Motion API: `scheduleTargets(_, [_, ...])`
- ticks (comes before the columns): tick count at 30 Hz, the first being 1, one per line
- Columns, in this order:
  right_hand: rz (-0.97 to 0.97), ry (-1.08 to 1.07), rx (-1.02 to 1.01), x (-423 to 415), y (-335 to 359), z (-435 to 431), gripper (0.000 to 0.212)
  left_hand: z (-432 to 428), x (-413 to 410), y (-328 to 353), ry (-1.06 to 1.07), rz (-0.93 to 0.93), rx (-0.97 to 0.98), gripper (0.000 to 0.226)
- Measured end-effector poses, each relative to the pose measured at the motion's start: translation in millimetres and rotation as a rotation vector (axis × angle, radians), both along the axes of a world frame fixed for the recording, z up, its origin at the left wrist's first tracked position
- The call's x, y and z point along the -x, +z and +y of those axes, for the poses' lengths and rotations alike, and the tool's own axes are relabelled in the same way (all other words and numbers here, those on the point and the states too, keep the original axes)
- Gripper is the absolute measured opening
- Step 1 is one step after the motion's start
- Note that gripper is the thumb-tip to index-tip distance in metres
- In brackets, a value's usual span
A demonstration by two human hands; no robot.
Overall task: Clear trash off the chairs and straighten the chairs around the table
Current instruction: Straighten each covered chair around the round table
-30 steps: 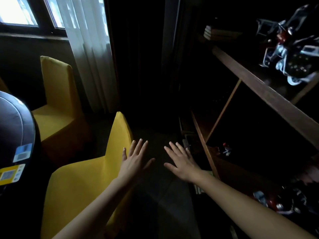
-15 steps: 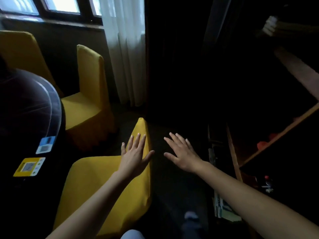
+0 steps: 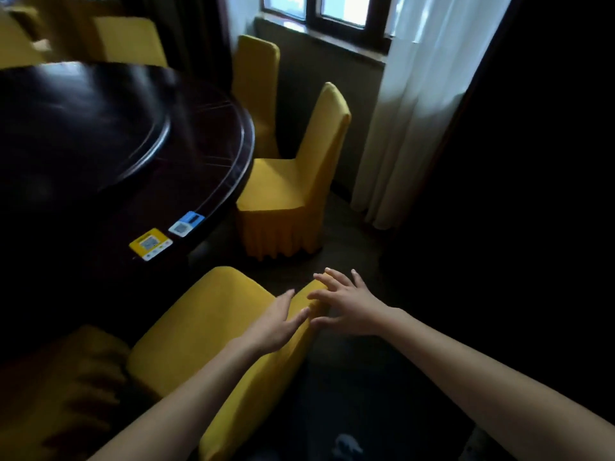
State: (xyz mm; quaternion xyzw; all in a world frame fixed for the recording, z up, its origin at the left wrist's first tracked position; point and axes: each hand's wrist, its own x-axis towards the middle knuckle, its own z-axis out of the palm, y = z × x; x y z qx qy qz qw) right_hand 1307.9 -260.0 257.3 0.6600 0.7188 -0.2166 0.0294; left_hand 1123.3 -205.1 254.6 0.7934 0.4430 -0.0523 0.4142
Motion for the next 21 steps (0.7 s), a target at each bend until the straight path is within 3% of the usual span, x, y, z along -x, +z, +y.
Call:
scheduleTargets(3, [0.014, 0.093, 0.047, -17, -3, 9, 0.062, -16, 0, -10, 0.060, 0.144, 0.271, 0.070])
scheduleTargets(5, [0.032, 0.158, 0.035, -22, -4, 17, 0.064, -32, 6, -20, 0.144, 0.149, 0.282, 0.071])
scheduleTargets(11, [0.049, 0.361, 0.030, -9, -5, 33, 0.065, -69, 47, -24, 0.247, 0.202, 0.083, 0.067])
scheduleTargets(17, [0.034, 0.436, 0.026, -10, -15, 47, 0.056, -90, 63, -32, 0.335, 0.246, -0.153, 0.116])
scheduleTargets(21, [0.004, 0.472, 0.002, -11, -25, 50, 0.062, -86, 59, -33, 0.341, 0.248, -0.256, 0.121])
